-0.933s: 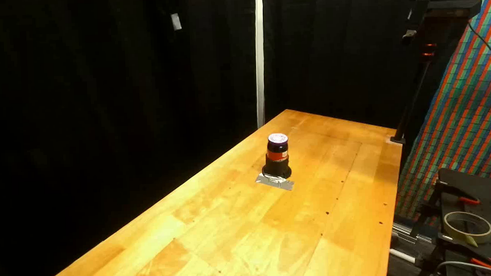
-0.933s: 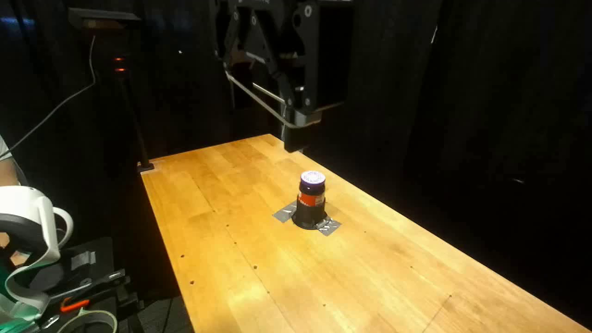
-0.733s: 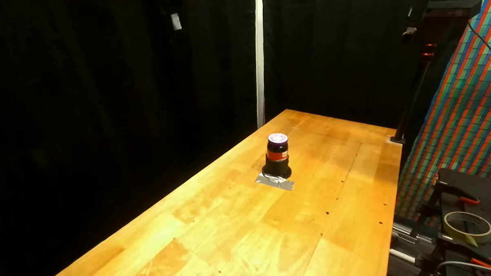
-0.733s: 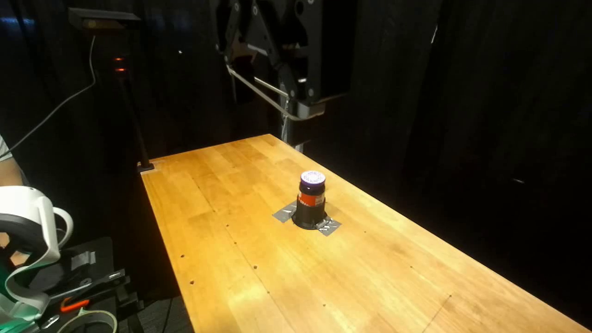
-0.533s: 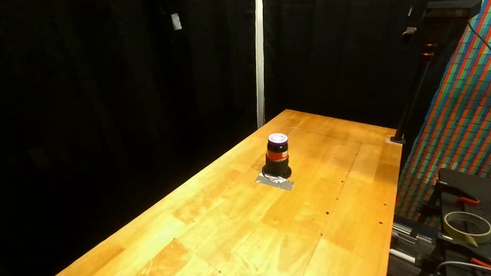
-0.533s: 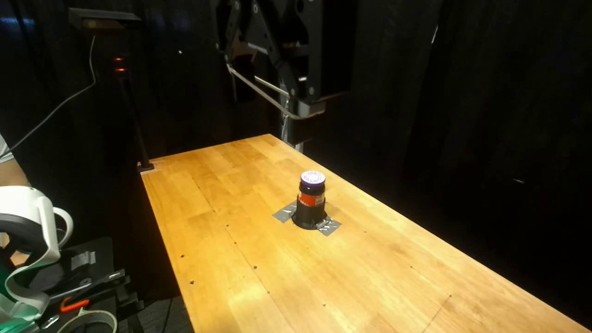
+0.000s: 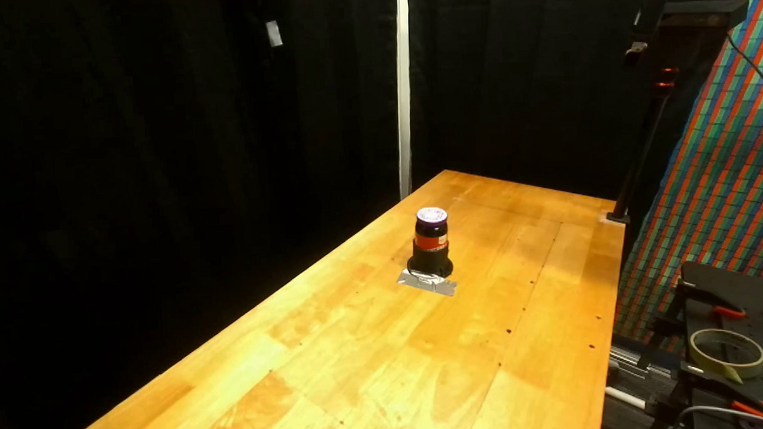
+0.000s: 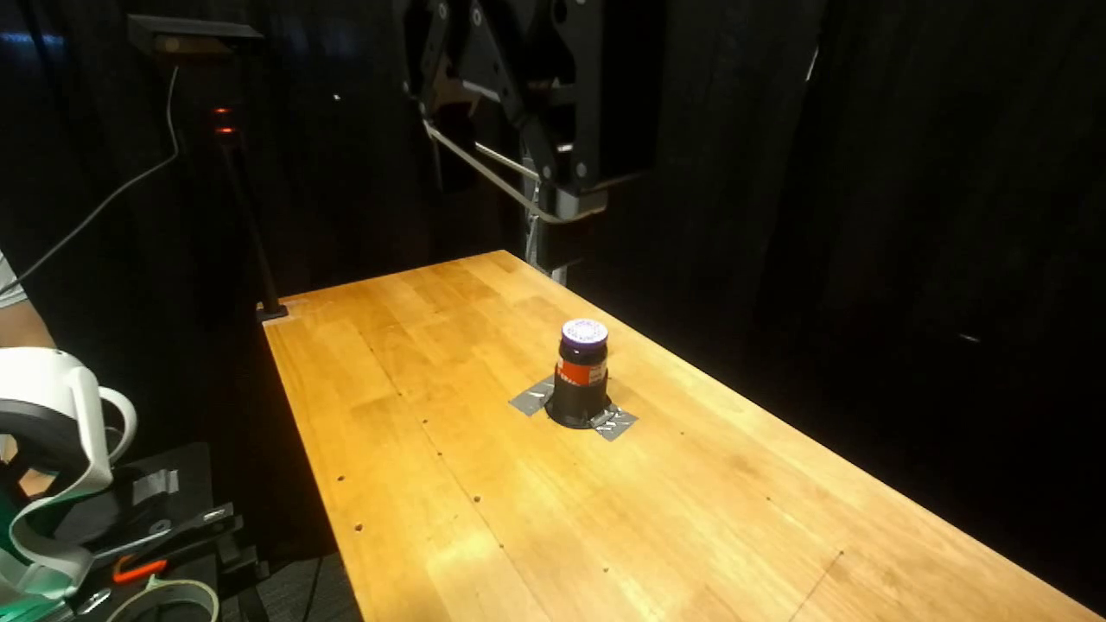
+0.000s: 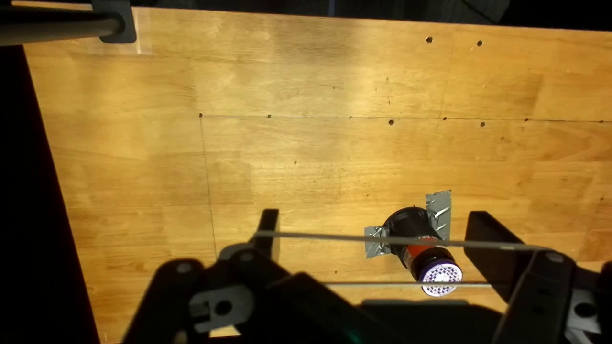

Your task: Put the rubber band around the brown cup

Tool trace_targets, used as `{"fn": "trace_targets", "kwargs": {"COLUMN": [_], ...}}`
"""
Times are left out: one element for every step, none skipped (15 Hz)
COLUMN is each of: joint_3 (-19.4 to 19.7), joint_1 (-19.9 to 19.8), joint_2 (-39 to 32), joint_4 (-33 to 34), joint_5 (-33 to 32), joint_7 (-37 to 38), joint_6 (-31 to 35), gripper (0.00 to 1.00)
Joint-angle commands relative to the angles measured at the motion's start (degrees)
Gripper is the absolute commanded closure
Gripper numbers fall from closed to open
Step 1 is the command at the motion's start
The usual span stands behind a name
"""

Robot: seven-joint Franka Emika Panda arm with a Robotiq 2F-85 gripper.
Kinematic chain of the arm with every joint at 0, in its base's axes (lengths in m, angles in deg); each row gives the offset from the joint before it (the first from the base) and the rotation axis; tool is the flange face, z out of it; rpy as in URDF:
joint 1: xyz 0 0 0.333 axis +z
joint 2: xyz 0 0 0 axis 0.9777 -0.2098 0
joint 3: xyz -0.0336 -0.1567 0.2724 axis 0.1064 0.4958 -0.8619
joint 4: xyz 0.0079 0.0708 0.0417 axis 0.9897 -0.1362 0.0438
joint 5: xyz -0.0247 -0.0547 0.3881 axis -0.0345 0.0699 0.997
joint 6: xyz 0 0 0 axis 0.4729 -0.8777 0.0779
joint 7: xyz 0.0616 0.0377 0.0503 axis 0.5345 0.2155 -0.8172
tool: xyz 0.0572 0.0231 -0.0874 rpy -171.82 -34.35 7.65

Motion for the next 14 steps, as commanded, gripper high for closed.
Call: {"fn": "trace_targets", "kwargs": {"joint_3": [-4.78,-6.26,-7.86,-9.41,-10.86,-12.24,-13.52,-14.6,-15.59,-16.52,-17.29,-17.92,-18.4,-18.68], "joint_1": [0.14,0.63,1.35,1.9,2.57,3.07,3.36,3.93,4.26,4.67,4.99,5.32,5.69,5.99], "joint_2": [-3.16,-4.82,-7.39,-9.6,-12.46,-14.88,-17.69,-20.86,-23.34,-26.12,-28.42,-30.91,-32.95,-35.09], "joint_4": [2.94,4.28,6.05,7.65,9.69,11.27,12.94,15.03,16.69,18.43,20.06,21.39,22.65,23.81], "joint_5": [-2.71,-3.45,-4.24,-4.85,-4.9,-5.08,-5.48,-5.18,-5.35,-5.28,-5.43,-5.61,-6.19,-6.36], "joint_7": [2.01,2.78,3.32,4.11,4.95,5.89,7.61,8.45,10.0,11.52,13.15,15.07,17.16,18.71], "joint_6": [-0.24,-0.97,-2.2,-2.83,-3.54,-3.58,-2.54,-2.67,-1.96,-1.22,-0.61,1.14,2.87,5.02], "gripper": [0.0,0.0,0.0,0.0,0.0,0.0,0.0,0.0,0.0,0.0,0.0,0.0,0.0,0.0]}}
